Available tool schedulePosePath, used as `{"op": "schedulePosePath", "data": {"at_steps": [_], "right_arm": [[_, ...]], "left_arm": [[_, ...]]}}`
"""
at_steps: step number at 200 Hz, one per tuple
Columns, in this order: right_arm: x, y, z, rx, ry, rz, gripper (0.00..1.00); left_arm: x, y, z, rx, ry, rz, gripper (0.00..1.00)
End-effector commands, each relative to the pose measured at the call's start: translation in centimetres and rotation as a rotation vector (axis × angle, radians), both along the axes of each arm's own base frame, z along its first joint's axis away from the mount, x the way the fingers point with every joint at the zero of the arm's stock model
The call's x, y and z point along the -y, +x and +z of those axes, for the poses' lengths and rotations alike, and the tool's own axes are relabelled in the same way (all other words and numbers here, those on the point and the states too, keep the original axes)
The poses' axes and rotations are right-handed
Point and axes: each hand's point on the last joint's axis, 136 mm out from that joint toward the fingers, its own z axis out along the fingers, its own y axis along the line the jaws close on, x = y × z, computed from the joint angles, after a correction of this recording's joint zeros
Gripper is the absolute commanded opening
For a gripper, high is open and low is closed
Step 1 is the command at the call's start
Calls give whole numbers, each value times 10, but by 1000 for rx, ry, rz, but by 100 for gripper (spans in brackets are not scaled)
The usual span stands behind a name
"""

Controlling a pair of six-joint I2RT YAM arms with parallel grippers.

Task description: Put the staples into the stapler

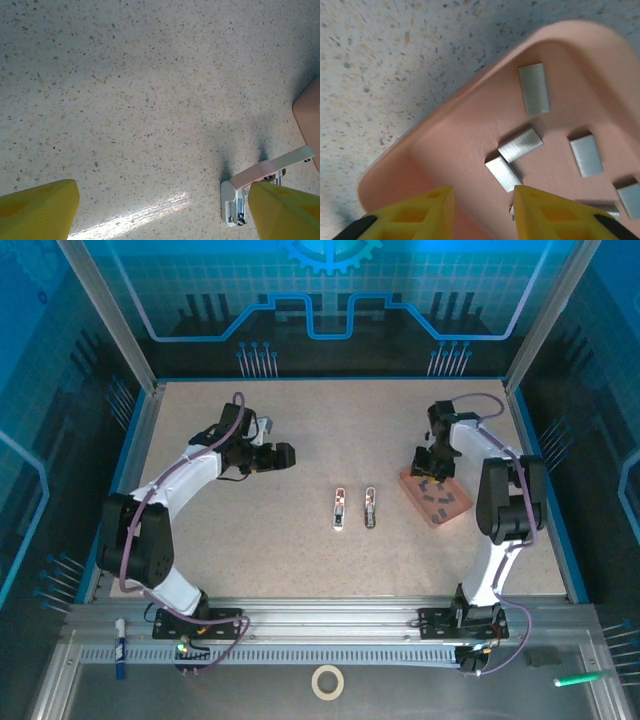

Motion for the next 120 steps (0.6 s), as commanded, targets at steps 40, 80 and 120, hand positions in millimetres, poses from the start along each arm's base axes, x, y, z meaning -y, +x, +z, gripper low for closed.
{"op": "schedulePosePath", "data": {"at_steps": [40, 80, 120], "right_arm": [[5, -1, -17, -59, -79, 103, 38], [4, -2, -25, -75, -93, 120, 38], [1, -9, -36, -89, -81, 120, 36]], "left_arm": [[2, 4, 5, 9, -12, -27, 89], [2, 4, 8, 8, -14, -22, 89], [1, 1, 8, 4, -14, -19, 89]]}}
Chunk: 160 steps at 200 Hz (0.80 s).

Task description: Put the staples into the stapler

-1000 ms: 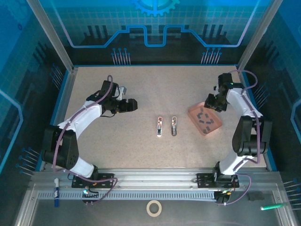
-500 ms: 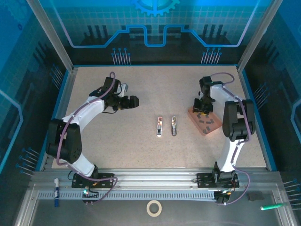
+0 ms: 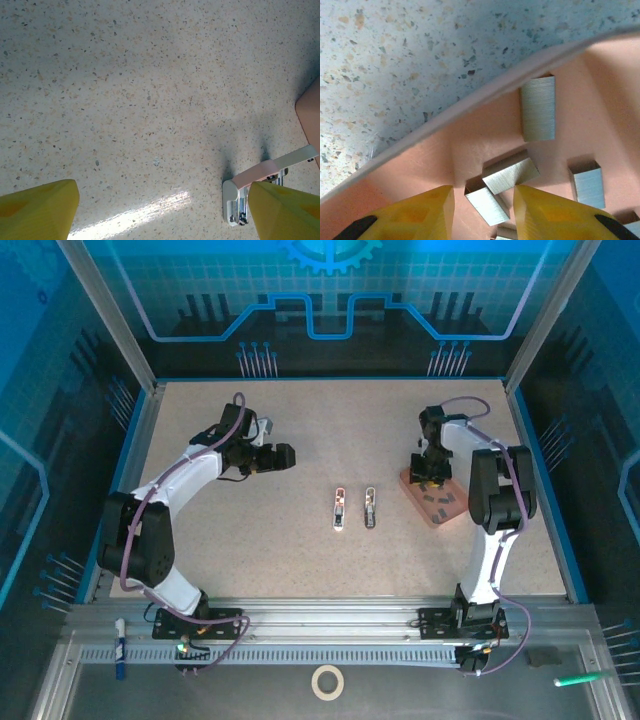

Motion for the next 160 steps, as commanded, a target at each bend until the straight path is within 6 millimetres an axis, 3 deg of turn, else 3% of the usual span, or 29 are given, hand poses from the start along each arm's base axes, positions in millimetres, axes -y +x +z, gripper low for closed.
{"op": "schedulePosePath", "data": {"at_steps": [1, 57, 91, 130, 160], "right_arm": [[-4, -8, -12, -31, -3, 25, 36], [-3, -11, -21, -46, 0, 23, 34], [-4, -12, -22, -42, 10, 17, 25], [-4, -9, -12, -5, 8, 8, 18], [-3, -4, 10, 55, 9, -4, 15]], "left_arm": [[1, 2, 10, 11, -15, -19, 89], [-1, 0, 13, 18, -8, -14, 89], [-1, -1, 15, 17, -12, -10, 89], [-2, -2, 18, 24, -8, -10, 89], [-3, -6, 22, 32, -12, -8, 89]]}}
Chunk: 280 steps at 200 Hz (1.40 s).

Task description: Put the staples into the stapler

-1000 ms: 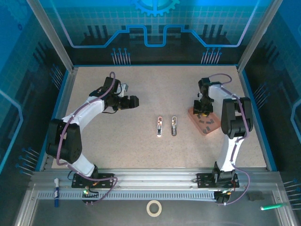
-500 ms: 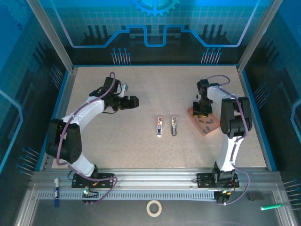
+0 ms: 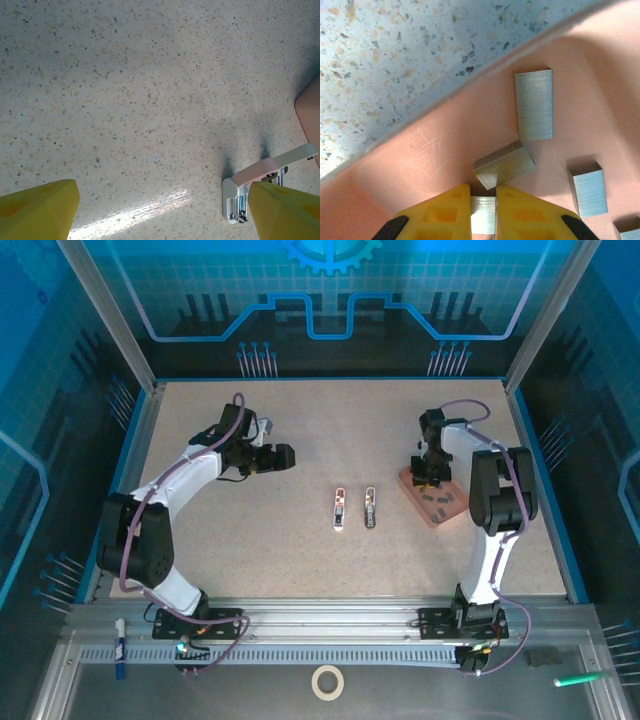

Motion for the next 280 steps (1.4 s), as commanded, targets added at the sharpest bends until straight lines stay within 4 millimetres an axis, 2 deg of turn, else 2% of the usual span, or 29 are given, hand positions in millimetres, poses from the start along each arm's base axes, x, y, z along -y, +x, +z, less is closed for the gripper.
{"op": "schedulePosePath", "data": {"at_steps": [1, 28, 51, 73, 105, 129, 154, 176, 182, 242, 280], "right_arm": [[-3, -2, 16, 36, 5, -8, 15], [-5, -2, 44, 96, 14, -20, 15], [-10, -12, 70, 145, 12, -12, 15], [-24, -30, 90, 187, 28, 6, 15], [-53, -71, 102, 204, 26, 50, 16], [-72, -104, 94, 194, 28, 59, 16], [-91, -133, 72, 170, 44, 65, 16], [-97, -149, 52, 136, 30, 63, 16], [-93, -159, 40, 105, 14, 61, 16], [-91, -175, 0, 22, -5, 41, 18], [-92, -180, -11, -37, -20, 45, 19]], "left_arm": [[-2, -4, 20, 35, -14, -9, 89], [-2, -11, 25, 52, -25, -8, 89], [-2, -20, 30, 84, -47, -22, 89], [3, -33, 33, 117, -86, -40, 89], [12, -53, 36, 203, -150, -54, 88], [20, -68, 25, 217, -181, -55, 87], [26, -79, 10, 191, -184, -49, 87], [31, -87, 5, 176, -192, -56, 87], [33, -89, 3, 175, -188, -63, 87], [35, -92, -3, 166, -171, -61, 87], [33, -92, -3, 166, -161, -56, 87]]}}
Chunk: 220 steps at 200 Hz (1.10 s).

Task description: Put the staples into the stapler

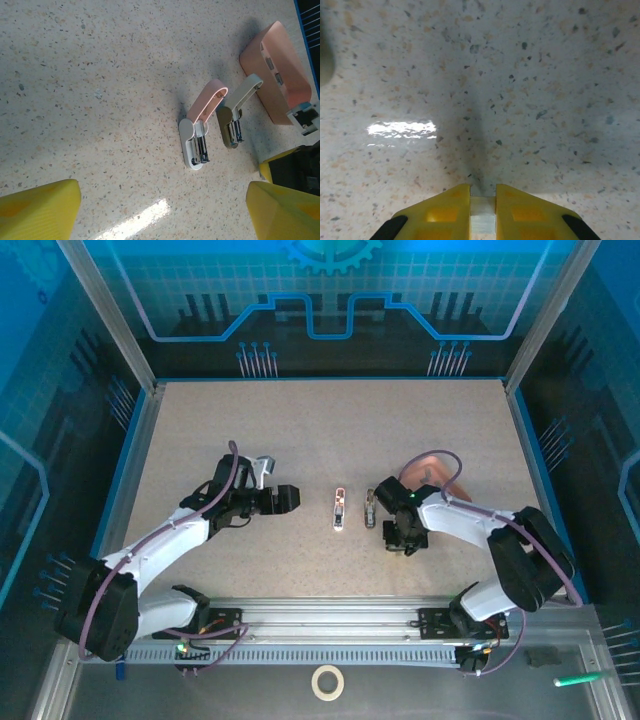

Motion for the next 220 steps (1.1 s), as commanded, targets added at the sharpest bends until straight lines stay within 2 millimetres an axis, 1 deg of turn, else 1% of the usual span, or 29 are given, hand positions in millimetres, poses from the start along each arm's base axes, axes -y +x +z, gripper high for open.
{"op": "schedulePosePath", "data": {"at_steps": [1, 16, 32, 49, 62, 107, 146, 186, 220], "right_arm": [[-4, -4, -6, -32, 1, -14, 19], [-5, -3, -3, -46, 1, -2, 24], [-4, -1, 8, -48, -14, 15, 31], [-1, 3, 24, -34, -27, 35, 32], [0, 2, 25, -51, -3, 36, 32], [3, 1, 23, -80, 18, 34, 32], [-2, 0, 13, -107, 44, 52, 33], [3, -1, 3, -124, 14, 47, 32], [7, 0, -3, -130, -11, 40, 29]], "left_arm": [[-1, -1, 4, 20, -1, 12, 87], [0, 0, 5, 23, -2, 6, 87], [0, 0, 6, 22, 4, 3, 87], [-1, 0, 7, 22, 13, 1, 87], [-1, 0, 6, 21, 17, 2, 87], [-3, -2, 6, 24, 40, -14, 88], [-4, -2, 10, 38, 47, -17, 87], [-4, -3, 10, 38, 46, -16, 88], [-6, -4, 10, 39, 53, -15, 88]]}}
